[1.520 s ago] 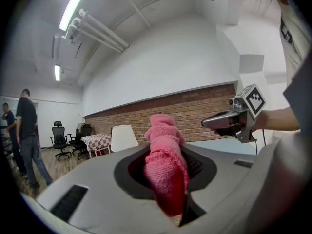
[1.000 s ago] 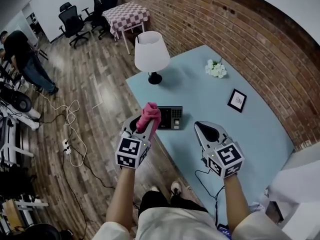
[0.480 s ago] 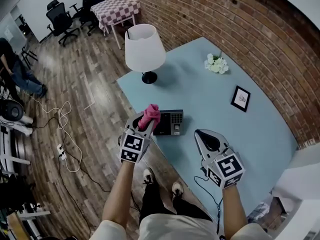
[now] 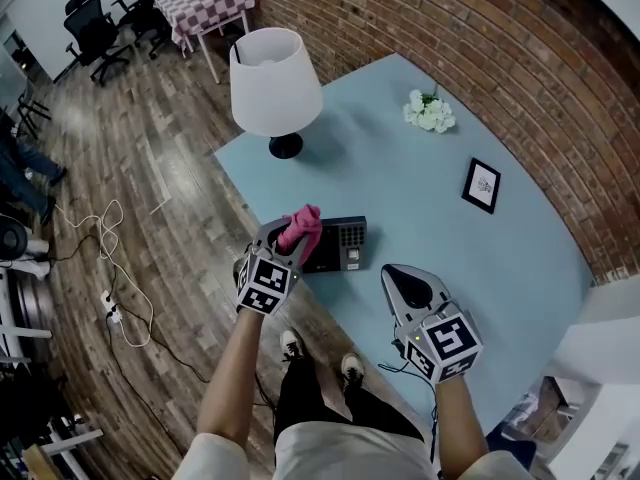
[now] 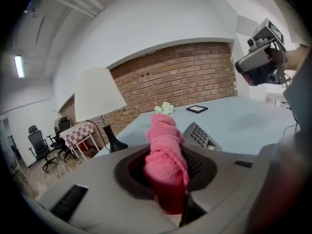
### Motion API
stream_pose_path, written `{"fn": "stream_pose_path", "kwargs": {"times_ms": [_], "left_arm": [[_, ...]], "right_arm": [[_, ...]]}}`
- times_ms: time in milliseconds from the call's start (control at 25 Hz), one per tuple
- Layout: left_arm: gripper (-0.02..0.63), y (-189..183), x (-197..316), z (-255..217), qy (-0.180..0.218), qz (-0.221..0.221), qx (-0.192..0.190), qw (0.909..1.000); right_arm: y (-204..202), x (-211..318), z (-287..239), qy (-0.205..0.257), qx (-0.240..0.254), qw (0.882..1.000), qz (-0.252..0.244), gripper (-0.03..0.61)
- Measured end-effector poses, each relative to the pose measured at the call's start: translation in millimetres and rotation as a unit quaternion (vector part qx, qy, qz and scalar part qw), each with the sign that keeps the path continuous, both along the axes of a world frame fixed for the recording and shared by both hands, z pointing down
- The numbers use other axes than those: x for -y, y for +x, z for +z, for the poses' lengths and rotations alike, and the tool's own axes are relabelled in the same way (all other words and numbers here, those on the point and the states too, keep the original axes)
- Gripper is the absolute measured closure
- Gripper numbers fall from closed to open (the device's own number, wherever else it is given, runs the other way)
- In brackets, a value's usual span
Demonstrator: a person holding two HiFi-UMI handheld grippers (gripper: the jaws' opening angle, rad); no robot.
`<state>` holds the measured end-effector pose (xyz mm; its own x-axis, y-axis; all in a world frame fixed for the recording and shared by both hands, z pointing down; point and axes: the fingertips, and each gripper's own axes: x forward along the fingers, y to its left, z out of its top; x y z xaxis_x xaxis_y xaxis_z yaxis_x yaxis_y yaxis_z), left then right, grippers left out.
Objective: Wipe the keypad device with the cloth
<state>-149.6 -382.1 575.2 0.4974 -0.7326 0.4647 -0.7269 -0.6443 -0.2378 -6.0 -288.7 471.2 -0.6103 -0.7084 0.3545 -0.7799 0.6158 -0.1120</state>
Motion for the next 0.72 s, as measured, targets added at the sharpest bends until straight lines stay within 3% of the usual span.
{"fn": "stream_pose_path", "kwargs": {"times_ms": [400,720], "left_arm": [[0.469,9.3,-7.9,14.3,0.039,0.045,0.028,0.9978],[0.469,17.6,-26.6,34.6,0.027,0.07,0.041,0.9964]], "right_arm": [[0.2,-1.0,20.9,-0.017,-0.008,1.0,0.008,0.555],[1.2,1.2,27.2,-0.019,-0.013,1.0,0.01,0.554]]}}
